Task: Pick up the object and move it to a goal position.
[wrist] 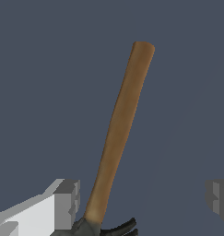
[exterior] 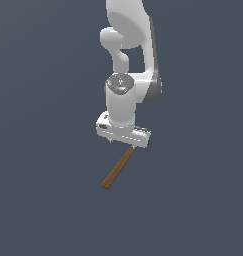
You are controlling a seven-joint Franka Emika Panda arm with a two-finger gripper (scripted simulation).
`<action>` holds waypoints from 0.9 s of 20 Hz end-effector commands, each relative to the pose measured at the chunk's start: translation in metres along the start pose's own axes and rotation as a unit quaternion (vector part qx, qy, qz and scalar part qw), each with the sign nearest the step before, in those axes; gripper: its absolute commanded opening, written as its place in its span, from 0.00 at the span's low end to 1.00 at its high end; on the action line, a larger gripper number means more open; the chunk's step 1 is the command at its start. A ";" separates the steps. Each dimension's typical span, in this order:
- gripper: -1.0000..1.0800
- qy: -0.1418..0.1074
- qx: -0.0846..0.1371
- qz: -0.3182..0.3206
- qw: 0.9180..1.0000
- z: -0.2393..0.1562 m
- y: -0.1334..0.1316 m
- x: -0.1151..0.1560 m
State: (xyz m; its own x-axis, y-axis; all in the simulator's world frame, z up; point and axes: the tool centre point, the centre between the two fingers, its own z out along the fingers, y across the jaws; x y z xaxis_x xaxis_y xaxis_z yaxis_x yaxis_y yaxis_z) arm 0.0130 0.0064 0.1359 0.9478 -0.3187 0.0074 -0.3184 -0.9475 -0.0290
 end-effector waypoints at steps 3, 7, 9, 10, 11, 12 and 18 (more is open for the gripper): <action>0.96 -0.002 -0.003 0.062 0.998 0.020 -0.001 -0.002; 0.96 -0.002 -0.006 0.115 0.993 0.037 -0.001 -0.005; 0.96 -0.002 -0.008 0.137 0.991 0.044 0.000 -0.006; 0.96 -0.002 -0.009 0.147 0.989 0.048 0.000 -0.006; 0.96 -0.002 -0.010 0.157 0.988 0.051 0.000 -0.007; 0.96 -0.002 -0.010 0.165 0.986 0.053 0.000 -0.007; 0.96 -0.001 -0.014 0.203 0.979 0.065 0.001 -0.009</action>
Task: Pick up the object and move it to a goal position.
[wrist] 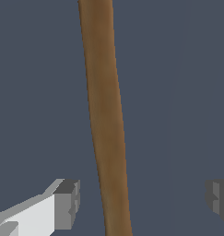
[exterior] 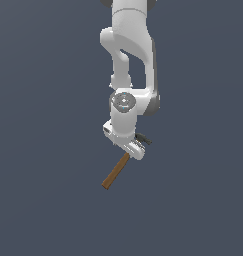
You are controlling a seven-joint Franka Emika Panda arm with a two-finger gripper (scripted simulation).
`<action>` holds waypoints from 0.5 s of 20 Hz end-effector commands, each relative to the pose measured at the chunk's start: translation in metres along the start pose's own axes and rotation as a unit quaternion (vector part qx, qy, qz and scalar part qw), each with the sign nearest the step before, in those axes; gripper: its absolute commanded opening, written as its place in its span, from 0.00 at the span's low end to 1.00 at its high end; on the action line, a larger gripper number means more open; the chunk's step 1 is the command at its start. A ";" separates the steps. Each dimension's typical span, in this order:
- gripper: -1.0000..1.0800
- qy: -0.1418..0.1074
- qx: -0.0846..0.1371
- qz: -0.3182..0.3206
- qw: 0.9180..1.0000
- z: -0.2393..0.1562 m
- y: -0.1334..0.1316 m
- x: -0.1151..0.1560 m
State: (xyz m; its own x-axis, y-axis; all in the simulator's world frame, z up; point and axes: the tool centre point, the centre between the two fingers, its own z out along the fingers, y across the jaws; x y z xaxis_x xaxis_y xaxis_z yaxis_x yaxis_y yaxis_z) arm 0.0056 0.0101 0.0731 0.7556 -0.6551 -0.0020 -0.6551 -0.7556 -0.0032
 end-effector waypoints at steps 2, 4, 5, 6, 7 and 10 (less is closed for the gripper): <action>0.96 0.001 -0.001 0.016 1.000 0.005 0.001 0.000; 0.96 0.001 -0.001 0.020 1.000 0.006 0.001 -0.001; 0.96 0.001 -0.002 0.021 1.000 0.006 0.001 -0.001; 0.96 0.001 -0.002 0.022 1.000 0.006 0.001 -0.001; 0.96 0.001 -0.002 0.019 1.000 0.006 0.001 -0.001; 0.96 0.001 -0.002 0.019 1.000 0.009 0.001 -0.001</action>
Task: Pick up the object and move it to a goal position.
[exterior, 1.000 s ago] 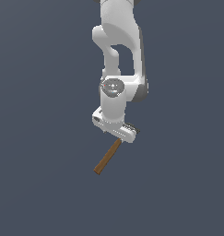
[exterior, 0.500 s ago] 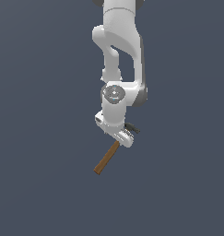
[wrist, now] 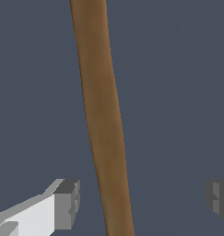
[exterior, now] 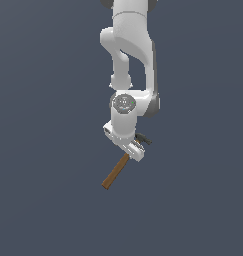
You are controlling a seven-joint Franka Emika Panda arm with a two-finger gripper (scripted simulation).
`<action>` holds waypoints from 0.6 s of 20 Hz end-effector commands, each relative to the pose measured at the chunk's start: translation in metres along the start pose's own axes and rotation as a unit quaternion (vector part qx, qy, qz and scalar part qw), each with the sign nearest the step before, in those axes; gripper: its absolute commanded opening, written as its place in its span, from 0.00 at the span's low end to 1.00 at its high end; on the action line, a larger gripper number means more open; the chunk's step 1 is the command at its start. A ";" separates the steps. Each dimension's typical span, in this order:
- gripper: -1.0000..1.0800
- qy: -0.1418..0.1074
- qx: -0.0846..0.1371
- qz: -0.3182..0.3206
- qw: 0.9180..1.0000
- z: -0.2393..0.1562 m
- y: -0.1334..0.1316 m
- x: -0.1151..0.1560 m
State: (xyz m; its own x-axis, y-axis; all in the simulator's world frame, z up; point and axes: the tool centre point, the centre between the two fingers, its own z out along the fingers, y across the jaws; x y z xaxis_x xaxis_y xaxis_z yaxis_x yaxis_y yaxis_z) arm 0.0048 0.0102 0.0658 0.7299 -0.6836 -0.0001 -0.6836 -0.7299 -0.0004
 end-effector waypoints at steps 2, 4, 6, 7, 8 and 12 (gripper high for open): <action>0.96 0.000 0.000 0.000 1.000 0.008 0.000 0.000; 0.96 0.000 0.000 0.001 1.000 0.017 0.001 0.000; 0.96 0.000 0.000 0.002 1.000 0.028 0.001 -0.001; 0.96 0.000 0.000 0.002 1.000 0.034 0.001 -0.001; 0.96 0.000 0.000 0.002 1.000 0.038 0.001 -0.001; 0.96 0.000 0.000 0.003 1.000 0.048 0.001 0.000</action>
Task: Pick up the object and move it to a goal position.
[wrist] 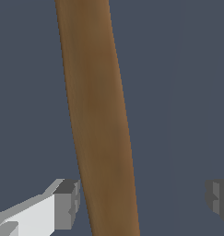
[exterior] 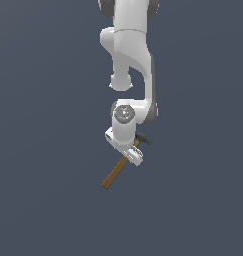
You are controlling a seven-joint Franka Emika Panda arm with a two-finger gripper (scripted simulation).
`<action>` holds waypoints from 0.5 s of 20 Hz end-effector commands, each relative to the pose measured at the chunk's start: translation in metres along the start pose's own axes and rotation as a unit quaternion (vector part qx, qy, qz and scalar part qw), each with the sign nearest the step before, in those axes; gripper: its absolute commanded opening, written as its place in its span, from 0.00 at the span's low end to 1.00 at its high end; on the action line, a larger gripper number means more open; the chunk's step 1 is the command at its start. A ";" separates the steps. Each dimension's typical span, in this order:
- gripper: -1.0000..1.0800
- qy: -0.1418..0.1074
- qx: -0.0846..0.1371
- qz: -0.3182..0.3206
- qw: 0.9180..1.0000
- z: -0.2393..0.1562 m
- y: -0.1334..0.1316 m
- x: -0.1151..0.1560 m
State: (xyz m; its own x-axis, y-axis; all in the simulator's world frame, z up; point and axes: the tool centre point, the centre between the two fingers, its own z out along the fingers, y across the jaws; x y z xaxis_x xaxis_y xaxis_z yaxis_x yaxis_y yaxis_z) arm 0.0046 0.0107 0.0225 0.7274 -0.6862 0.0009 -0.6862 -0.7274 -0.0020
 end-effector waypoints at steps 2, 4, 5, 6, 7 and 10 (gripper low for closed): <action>0.96 -0.001 -0.001 0.001 1.000 0.006 0.001 0.001; 0.00 -0.001 -0.001 0.001 1.000 0.006 0.001 0.001; 0.00 -0.001 -0.001 0.001 1.000 0.006 0.001 0.001; 0.00 -0.001 -0.001 0.001 1.000 0.006 0.001 0.001; 0.00 -0.001 -0.001 0.001 1.000 0.006 0.001 0.001; 0.00 -0.001 -0.001 0.001 1.000 0.006 0.001 0.001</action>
State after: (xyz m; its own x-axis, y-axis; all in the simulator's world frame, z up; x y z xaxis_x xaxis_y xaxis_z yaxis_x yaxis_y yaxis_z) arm 0.0066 0.0127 0.0195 0.7288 -0.6847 0.0026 -0.6847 -0.7288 -0.0054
